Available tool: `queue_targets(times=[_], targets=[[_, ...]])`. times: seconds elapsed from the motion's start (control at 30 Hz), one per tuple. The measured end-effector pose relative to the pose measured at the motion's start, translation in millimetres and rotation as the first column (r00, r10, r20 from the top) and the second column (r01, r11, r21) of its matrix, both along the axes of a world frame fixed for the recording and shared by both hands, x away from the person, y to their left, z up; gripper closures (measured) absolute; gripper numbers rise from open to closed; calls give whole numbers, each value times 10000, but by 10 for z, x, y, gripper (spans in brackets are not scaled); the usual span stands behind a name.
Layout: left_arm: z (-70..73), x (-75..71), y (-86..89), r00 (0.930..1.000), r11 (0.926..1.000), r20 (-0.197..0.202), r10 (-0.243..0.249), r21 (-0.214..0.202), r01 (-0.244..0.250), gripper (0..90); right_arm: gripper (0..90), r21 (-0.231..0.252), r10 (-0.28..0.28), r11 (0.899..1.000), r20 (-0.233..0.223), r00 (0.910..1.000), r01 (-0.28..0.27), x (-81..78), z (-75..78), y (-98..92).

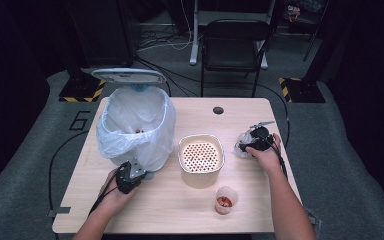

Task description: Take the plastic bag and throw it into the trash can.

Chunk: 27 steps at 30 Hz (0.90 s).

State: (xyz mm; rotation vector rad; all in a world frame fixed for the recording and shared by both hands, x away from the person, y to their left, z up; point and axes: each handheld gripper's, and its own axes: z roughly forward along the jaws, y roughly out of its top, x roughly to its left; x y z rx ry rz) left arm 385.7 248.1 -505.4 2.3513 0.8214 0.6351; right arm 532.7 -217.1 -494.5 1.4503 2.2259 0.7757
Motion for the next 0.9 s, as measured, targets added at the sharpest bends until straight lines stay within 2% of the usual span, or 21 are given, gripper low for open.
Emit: queue_targets(times=[0.07, 0.2, 0.23, 0.27, 0.47, 0.53, 0.63, 0.9], targets=[[0, 0, 0, 10000, 10000, 0, 2, -4, -2, 900, 189, 20, -29, 10000, -19, 10000, 29, 0, -7, 0], [-1, -1, -1, 10000, 10000, 18, -6, 7, 6, 900, 321, 22, 265, 9996, -166, 9995, -264, -2, -17, 2], [-1, -1, -1, 10000, 10000, 18, -6, 7, 6, 900, 321, 22, 265, 9996, -166, 9995, -264, -2, -17, 2], [-1, -1, -1, 10000, 10000, 21, -14, 13, 14, 900, 396, 132, 374, 9992, -133, 9992, -372, -16, -10, 25], [-1, -1, -2, 10000, 10000, 34, -25, 30, 25, 900, 468, 10, 407, 9992, 18, 9992, -407, -32, 6, 62], [-1, -3, -3, 10000, 10000, 25, -14, 33, 14, 900, 570, 100, 379, 9992, -112, 9992, -378, -37, 19, 51], [-2, -3, -5, 10000, 10000, 47, -9, 33, 9, 900, 618, 271, 407, 9988, -176, 9990, -402, -39, 42, 31], [0, -5, -6, 10000, 10000, 45, 2, 72, -2, 900, 645, 591, 587, 9966, -147, 9982, -578, -80, 157, 0]])
